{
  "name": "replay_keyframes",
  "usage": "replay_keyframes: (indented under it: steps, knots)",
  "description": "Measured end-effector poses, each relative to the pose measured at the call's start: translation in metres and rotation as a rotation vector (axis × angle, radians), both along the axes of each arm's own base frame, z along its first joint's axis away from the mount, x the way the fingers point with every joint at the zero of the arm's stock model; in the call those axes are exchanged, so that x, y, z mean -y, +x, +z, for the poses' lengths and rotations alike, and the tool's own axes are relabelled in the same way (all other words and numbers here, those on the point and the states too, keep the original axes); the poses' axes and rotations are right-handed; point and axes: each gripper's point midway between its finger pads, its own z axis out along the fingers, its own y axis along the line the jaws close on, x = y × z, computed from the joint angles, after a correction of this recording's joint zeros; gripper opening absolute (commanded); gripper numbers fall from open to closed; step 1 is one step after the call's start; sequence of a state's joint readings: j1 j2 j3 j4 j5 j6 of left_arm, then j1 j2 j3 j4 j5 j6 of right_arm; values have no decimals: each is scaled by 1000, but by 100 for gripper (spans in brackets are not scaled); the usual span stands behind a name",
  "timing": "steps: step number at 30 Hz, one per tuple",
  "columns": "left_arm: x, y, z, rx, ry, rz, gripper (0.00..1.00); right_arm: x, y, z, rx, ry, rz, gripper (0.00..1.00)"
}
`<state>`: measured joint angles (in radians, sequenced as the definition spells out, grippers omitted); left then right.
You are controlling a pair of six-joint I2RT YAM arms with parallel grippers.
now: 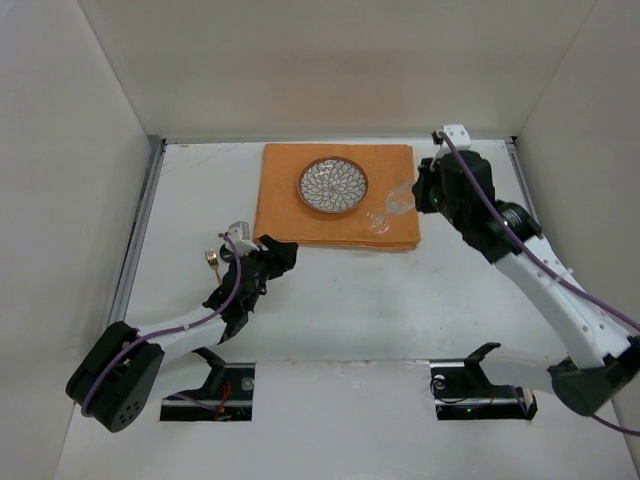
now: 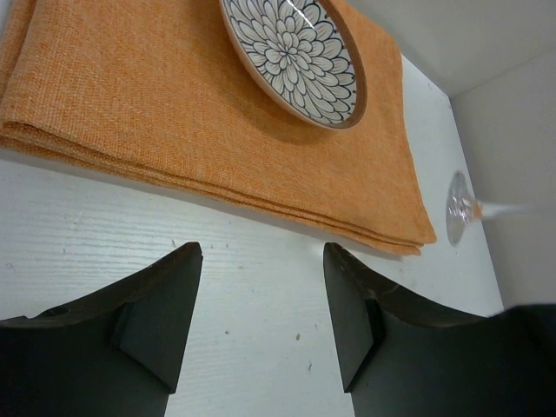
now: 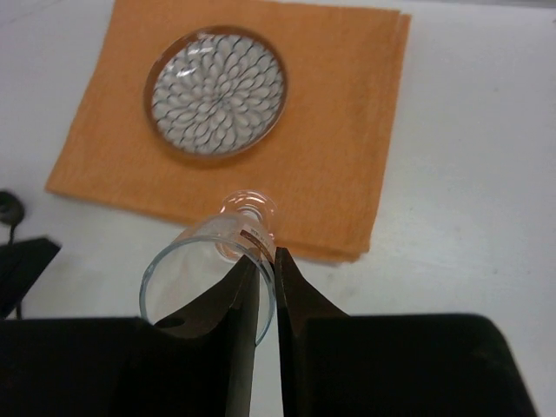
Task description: Set the dinner table for one person
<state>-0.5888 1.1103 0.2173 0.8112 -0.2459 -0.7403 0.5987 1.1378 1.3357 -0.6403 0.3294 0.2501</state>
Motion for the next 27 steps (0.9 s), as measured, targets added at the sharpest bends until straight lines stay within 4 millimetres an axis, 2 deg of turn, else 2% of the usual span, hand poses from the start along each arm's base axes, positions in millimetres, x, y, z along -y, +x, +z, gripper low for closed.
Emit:
replay_keyframes:
  steps: [3, 7, 12, 17, 27]
  knots:
    - [2, -1, 0, 1, -2, -7, 56, 13, 56, -4, -5, -35, -74, 17]
    - [2, -1, 0, 1, -1, -7, 56, 24, 122, -19, -35, -69, -139, 16]
    - [3, -2, -4, -11, 6, -11, 56, 28, 185, -29, -42, -99, -175, 16]
    - [4, -3, -7, -18, 11, -15, 56, 19, 221, -28, -19, -111, -174, 16]
    - [5, -2, -21, -52, 28, -16, 56, 21, 260, -42, -26, -168, -183, 16]
